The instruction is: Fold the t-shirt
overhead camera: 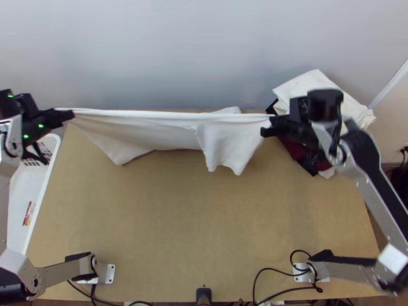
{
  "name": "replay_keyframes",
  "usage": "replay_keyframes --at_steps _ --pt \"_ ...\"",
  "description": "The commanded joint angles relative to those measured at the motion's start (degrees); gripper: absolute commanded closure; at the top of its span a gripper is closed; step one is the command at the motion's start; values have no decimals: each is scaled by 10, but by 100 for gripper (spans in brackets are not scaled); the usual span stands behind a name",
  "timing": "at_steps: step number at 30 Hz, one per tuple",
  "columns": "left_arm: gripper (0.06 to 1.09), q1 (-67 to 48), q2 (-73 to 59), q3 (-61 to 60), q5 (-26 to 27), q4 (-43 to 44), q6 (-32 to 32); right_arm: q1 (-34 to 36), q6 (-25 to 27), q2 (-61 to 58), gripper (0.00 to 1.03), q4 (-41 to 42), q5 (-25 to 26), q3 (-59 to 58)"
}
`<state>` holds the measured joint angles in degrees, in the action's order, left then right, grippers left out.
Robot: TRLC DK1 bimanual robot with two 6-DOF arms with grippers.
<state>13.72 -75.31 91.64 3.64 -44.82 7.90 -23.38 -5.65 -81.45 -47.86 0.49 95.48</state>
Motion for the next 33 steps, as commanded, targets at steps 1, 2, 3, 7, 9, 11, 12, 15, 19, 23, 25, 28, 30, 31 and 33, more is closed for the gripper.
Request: replay_keyframes --at_steps 1,2,3,7,9,11,12,15,19,23,25,28,30,31,33 --pt "104 26 14 36 -15 -6 -5 24 63 -56 100 -57 16 81" --pt "104 27 13 43 -17 -12 -5 25 68 -58 100 -56 20 86" --pt "104 27 13 47 -23 -12 -5 28 70 -62 100 -58 20 96" --pt "104 23 4 67 -28 -11 -5 40 64 -86 100 -68 52 152" --pt "104 18 -11 80 -35 -9 -3 42 61 -105 100 -75 51 188" --pt "104 11 -28 98 -44 -5 1 45 53 -117 100 -74 50 212" --pt "104 10 -38 109 -47 -4 3 42 48 -124 100 -74 40 225" --pt "104 -4 -68 152 -55 -1 9 52 38 -136 100 -63 6 262" --pt "104 -33 -114 227 -79 7 11 58 45 -173 100 -47 -8 349" --pt "104 -62 -157 304 -115 39 10 72 54 -175 100 65 -8 364" --pt "104 -69 -175 342 -126 54 13 83 51 -176 100 131 -8 364" --pt "104 -79 -170 357 -141 101 18 94 43 -163 100 200 -8 364" --pt "104 -87 -151 357 -150 121 18 97 43 -143 100 226 -8 363" --pt "104 -93 -140 357 -157 126 17 98 43 -130 100 235 -8 360" --pt "104 -98 -114 355 -164 136 17 99 44 -100 100 245 -8 355"
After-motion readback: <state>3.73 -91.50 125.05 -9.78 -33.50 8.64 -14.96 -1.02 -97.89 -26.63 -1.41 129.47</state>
